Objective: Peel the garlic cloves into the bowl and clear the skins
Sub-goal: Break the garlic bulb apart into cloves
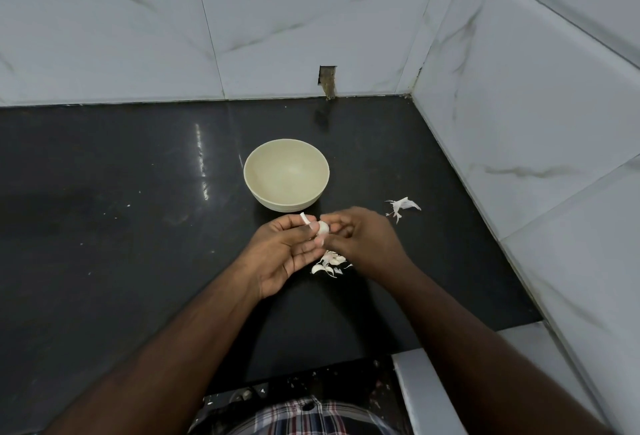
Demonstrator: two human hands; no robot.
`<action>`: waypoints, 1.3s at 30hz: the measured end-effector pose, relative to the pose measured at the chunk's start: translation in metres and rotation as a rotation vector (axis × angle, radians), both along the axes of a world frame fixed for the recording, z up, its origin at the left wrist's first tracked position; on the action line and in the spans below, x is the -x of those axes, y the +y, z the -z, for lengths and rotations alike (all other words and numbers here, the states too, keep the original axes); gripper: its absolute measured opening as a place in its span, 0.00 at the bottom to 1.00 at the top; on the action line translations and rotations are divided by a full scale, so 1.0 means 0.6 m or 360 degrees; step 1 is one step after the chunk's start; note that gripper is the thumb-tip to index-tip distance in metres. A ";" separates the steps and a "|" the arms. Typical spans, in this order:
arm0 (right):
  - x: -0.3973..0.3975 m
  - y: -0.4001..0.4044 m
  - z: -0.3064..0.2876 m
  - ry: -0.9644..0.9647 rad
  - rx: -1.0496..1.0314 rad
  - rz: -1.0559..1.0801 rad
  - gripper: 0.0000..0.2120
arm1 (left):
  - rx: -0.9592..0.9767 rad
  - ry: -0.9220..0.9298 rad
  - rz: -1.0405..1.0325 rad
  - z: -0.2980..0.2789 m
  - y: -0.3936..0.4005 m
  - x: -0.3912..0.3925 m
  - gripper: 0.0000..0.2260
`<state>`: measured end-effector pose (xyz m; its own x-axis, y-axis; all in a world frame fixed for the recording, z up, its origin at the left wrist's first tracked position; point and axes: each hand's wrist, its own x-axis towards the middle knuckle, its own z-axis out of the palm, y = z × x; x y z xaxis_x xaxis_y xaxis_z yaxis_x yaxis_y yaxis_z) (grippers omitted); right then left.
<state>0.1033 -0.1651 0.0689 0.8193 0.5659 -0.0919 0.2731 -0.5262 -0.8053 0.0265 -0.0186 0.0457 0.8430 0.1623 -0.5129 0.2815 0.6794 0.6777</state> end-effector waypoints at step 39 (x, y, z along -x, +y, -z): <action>-0.008 0.014 0.025 0.0170 -0.0334 0.0191 0.04 | -0.0047 -0.0009 -0.0062 0.008 0.002 -0.004 0.07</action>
